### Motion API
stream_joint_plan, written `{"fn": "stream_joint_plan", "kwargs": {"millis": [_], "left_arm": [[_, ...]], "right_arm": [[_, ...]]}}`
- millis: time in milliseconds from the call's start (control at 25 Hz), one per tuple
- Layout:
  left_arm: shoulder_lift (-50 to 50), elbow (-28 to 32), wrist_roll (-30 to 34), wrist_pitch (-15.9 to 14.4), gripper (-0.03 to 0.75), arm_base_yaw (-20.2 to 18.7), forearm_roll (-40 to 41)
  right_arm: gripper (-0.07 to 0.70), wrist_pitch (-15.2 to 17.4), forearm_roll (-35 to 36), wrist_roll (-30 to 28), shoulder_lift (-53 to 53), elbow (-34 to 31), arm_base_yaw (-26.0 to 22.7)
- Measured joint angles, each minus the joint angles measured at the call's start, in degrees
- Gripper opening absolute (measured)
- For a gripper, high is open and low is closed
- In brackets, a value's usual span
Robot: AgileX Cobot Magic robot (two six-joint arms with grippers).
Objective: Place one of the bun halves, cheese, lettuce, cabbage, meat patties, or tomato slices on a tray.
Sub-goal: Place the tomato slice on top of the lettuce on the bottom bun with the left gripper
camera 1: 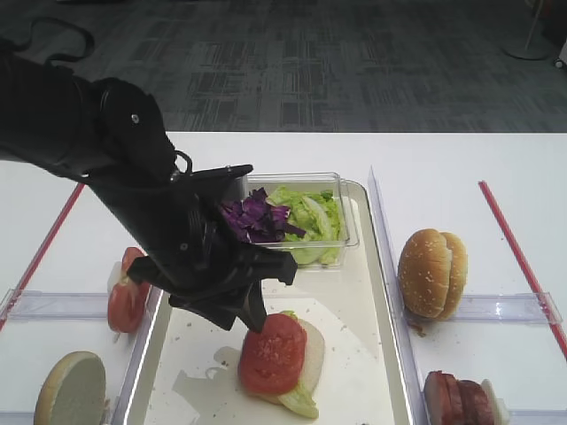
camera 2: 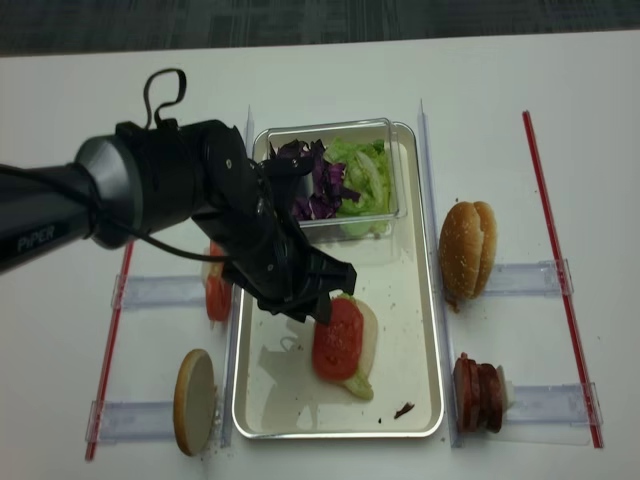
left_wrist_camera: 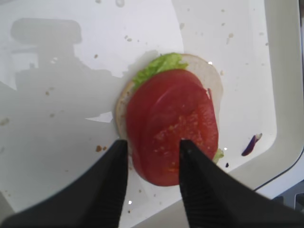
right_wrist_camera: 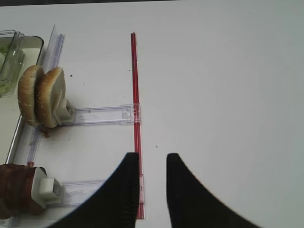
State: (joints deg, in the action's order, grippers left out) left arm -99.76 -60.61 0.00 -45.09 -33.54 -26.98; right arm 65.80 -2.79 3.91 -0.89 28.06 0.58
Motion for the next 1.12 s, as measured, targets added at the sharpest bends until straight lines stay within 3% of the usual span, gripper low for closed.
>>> {"fn": "stream_joint_plan", "kwargs": {"millis": [240, 520, 1120], "left_arm": [[0.0, -2.8, -3.2, -2.4, 0.241, 0.0, 3.9], [0.0, -6.3, -10.7, -6.6, 0.241, -2.1, 15.0], [0.0, -15.8, -16.9, -13.3, 0.241, -3.7, 19.3]], "right_arm": [[0.193, 0.0, 0.0, 0.0, 0.0, 0.0, 0.0], [0.193, 0.0, 0.0, 0.0, 0.0, 0.0, 0.0], [0.193, 0.0, 0.0, -0.1, 0.0, 0.0, 0.0]]}}
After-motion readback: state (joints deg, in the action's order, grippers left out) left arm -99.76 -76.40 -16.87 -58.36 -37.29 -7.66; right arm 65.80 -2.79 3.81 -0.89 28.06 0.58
